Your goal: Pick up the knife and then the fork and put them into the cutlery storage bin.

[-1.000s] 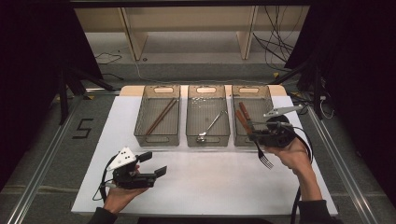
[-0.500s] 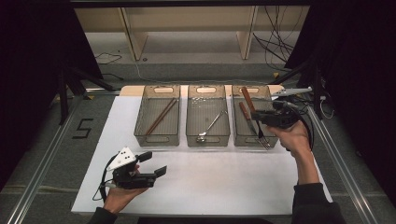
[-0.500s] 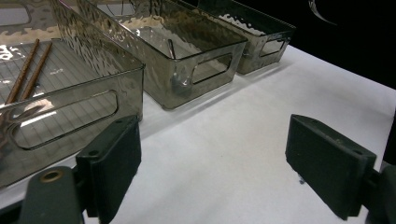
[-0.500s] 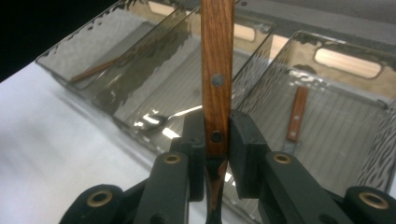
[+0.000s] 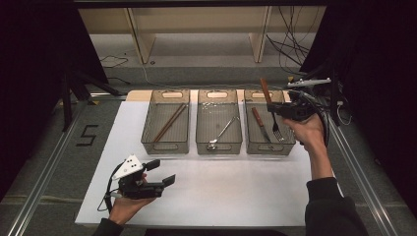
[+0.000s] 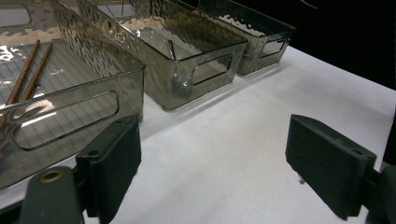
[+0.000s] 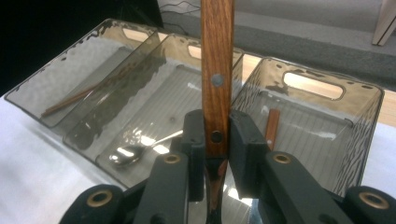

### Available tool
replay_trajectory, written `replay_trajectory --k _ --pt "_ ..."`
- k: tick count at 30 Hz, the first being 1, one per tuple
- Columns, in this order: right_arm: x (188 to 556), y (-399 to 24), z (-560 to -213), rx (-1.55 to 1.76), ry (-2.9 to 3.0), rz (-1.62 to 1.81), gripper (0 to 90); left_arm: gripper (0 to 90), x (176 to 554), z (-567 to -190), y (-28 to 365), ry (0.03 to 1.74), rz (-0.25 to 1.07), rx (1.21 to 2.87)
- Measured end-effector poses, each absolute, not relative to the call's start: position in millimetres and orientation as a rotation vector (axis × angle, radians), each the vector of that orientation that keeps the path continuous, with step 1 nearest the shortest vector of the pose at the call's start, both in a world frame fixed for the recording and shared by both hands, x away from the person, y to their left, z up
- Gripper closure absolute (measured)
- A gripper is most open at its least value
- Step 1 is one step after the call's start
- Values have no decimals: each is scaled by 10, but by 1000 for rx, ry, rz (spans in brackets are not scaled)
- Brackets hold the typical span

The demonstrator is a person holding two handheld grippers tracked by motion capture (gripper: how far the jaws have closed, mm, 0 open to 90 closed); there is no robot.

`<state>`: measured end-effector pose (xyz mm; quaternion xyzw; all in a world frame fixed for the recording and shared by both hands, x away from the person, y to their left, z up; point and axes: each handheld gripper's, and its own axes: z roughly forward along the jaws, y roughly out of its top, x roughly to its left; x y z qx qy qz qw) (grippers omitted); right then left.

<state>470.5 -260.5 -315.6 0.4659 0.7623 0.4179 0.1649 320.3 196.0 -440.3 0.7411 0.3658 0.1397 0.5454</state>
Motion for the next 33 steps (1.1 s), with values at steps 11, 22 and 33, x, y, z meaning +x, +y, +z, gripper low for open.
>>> replay_trajectory --k 11,22,33 --pt "4861 -2651 -3218 1368 2129 1149 778 179 3202 -4402 1959 865 331 1755" --pt "4988 -2702 -3312 1409 2091 1131 778 180 3203 -4404 1960 865 330 1755" --pt "5054 -2757 -3399 1444 2077 1121 778 180 3203 -4404 1961 865 330 1755"
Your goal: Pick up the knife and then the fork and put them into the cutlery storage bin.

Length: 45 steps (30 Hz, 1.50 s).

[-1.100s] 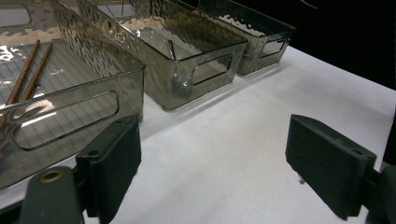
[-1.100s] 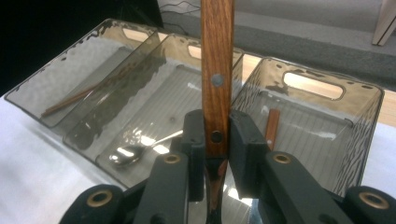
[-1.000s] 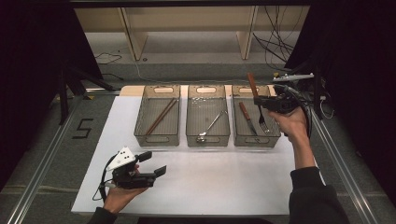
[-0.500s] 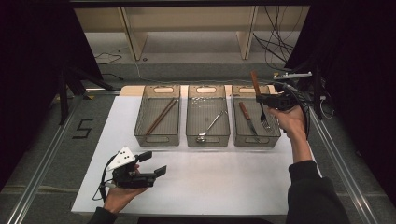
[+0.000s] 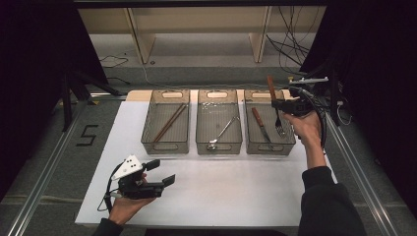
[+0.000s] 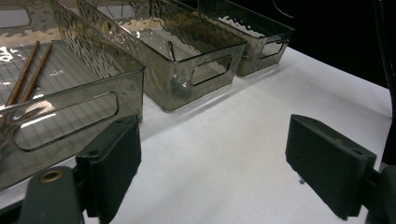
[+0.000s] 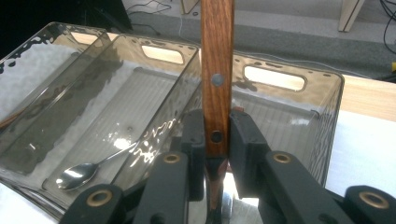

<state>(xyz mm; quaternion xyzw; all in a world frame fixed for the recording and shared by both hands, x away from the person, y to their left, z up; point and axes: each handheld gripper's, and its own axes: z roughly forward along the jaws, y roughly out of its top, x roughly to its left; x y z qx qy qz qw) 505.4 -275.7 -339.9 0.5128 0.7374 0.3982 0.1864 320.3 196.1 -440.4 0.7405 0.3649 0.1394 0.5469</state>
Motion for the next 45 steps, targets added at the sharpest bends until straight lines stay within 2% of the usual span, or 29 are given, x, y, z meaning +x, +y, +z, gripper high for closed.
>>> replay_trajectory --k 45 --pt "5162 -2816 -3925 1586 2047 989 765 180 3200 -4408 1958 867 333 1761"
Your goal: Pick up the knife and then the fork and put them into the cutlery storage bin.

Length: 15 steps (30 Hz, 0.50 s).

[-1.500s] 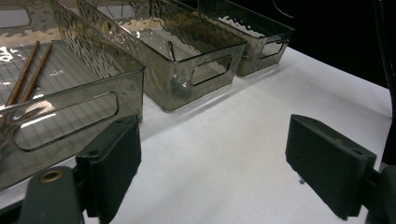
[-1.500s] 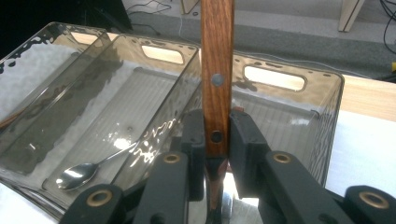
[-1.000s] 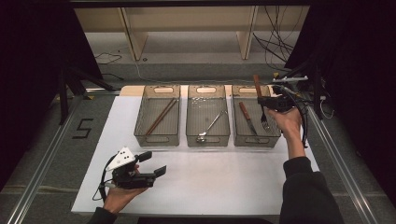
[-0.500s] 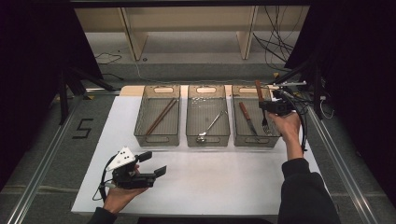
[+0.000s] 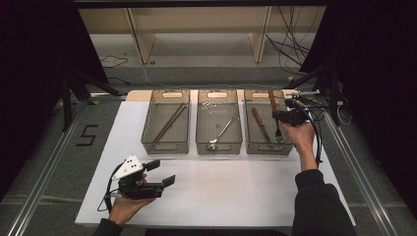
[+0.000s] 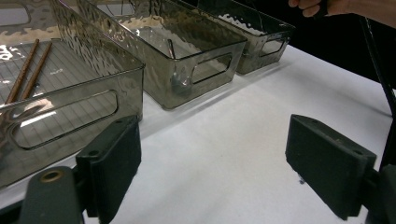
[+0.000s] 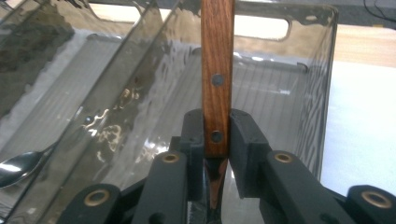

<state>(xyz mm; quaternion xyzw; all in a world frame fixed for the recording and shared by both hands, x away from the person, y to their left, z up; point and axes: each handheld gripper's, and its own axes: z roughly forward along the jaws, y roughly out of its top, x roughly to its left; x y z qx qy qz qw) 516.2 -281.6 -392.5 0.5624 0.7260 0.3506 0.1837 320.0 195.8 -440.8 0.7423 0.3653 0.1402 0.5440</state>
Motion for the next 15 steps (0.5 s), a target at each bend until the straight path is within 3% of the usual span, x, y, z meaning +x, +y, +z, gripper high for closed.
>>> replay_trajectory --k 4,15 --pt "5174 -2815 -3970 1607 2089 969 745 179 3202 -4411 1957 870 328 1762" --pt "5086 -2791 -3896 1583 2107 1008 528 175 3202 -4411 1956 870 327 1763"
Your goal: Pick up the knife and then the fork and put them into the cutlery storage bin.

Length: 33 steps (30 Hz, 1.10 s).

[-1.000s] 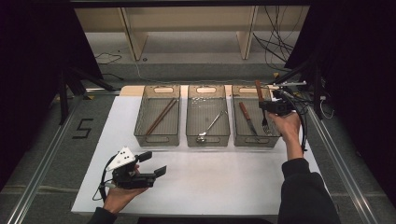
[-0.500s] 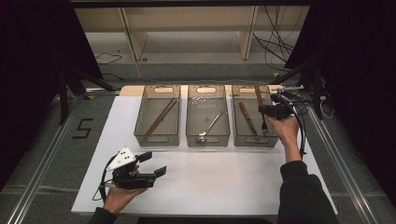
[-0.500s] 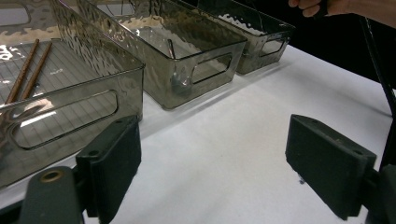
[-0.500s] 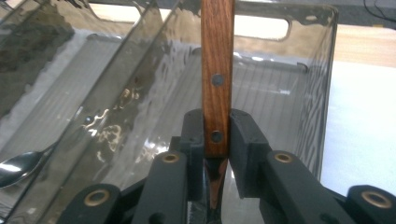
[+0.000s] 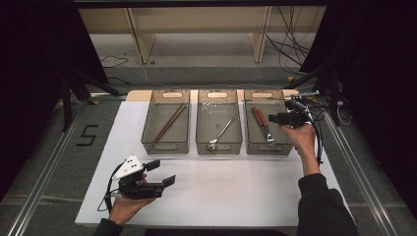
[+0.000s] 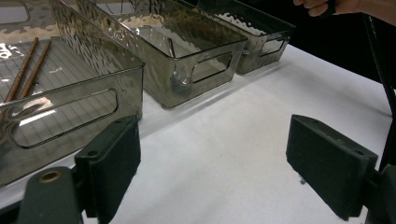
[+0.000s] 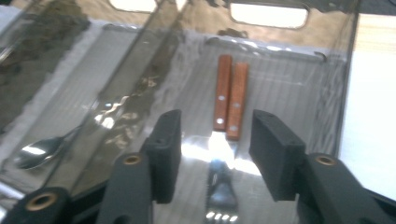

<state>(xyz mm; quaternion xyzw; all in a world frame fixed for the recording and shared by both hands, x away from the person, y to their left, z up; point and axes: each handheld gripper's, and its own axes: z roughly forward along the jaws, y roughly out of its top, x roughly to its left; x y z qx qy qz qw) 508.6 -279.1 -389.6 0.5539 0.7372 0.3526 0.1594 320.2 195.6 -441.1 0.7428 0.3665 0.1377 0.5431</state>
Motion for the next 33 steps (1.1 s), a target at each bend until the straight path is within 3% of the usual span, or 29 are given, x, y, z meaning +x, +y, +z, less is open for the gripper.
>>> replay_trajectory --k 12,33 --pt "4501 -2625 -3724 1381 2159 1224 333 174 3198 -4409 1953 871 330 1765" --pt "3666 -2434 -3958 1211 2172 1437 262 174 3199 -4406 1961 878 316 1757"
